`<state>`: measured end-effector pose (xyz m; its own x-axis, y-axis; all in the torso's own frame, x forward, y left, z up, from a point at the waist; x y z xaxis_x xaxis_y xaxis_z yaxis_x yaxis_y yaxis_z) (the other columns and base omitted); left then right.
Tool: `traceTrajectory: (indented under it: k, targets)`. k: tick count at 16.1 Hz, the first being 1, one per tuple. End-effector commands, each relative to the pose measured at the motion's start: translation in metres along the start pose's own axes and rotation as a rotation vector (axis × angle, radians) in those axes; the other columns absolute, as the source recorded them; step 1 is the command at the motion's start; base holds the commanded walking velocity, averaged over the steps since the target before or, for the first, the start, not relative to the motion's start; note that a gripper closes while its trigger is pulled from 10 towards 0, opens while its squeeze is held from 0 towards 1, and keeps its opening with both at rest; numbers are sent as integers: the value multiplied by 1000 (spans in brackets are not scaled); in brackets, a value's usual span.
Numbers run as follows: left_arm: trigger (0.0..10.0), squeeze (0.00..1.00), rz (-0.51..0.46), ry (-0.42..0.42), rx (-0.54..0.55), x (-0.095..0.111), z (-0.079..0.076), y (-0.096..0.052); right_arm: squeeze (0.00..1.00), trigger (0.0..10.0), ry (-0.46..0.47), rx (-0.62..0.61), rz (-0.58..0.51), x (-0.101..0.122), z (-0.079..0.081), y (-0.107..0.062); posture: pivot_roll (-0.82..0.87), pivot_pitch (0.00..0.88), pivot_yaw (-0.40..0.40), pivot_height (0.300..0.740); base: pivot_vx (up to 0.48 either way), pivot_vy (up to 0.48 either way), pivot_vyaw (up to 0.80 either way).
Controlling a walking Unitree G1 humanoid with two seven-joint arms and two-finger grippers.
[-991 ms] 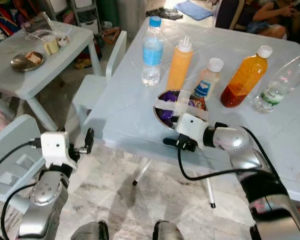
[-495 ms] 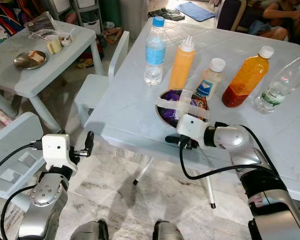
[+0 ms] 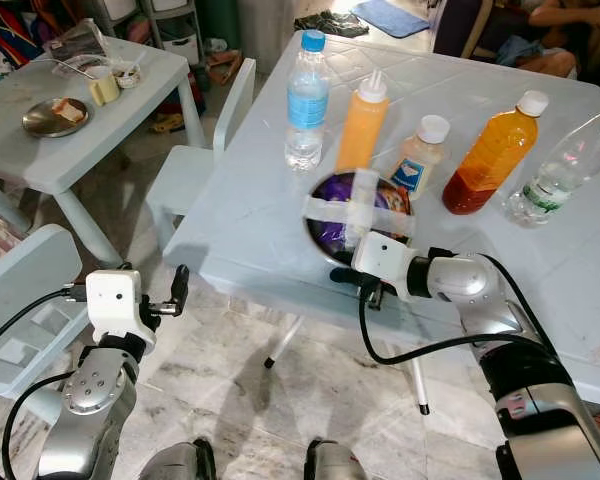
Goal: Restocking fridge
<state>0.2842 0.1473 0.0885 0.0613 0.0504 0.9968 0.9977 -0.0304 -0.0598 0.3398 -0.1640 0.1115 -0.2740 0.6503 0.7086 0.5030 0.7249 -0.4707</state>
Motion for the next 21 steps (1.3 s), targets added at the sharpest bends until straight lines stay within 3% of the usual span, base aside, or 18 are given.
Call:
traceTrajectory:
  k: [1,4,6,8,12,14,17,18,21]
  targets:
    - [10000,0,10,9,4,-2,0,-2,0,0,13,58,58,-14,16,2,-36,163,-15,740,0,0,0]
    - [10000,0,11,9,6,-2,0,-2,0,0,-75,69,14,4,19,9,-37,156,-9,740,0,0,0]
    - [10000,0,12,3,3,-2,-2,1,0,0,-86,32,-6,10,23,16,-37,150,-2,740,0,0,0]
    - [10000,0,13,5,-2,-3,-5,2,0,0,-57,17,-19,11,33,20,-39,146,1,740,0,0,0]
    - [10000,0,20,-4,11,-6,-3,1,0,0,32,-97,-90,23,37,34,-31,121,-5,740,0,0,0]
    - [10000,0,17,-11,20,-6,-3,0,0,0,-16,-186,-154,40,39,42,-22,108,-1,740,0,0,0]
    - [10000,0,14,-21,31,-7,-2,1,0,0,45,-284,-166,40,45,50,-16,97,4,740,0,0,0]
    - [10000,0,12,-24,35,-7,-2,3,0,10000,87,-324,-170,42,50,53,-21,93,8,740,0,0,0]
    - [10000,0,3,-22,31,-4,-1,8,0,10000,136,-342,-229,54,57,56,-26,105,1,740,0,0,0]
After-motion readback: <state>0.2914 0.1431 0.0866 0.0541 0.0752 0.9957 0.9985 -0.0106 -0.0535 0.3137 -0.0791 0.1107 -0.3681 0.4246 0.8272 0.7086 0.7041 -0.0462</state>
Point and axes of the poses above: a point about 5 cm out from each wrist's last joint towards the gripper, its own y axis pointing out of the wrist towards the gripper, its own x axis along the axis of the wrist's last joint, z = x × y, the point moved 4 cm from there along y, pointing out of the wrist towards the gripper, and after that the axes turned 4 degrees about -y, right-handed, at the moved point
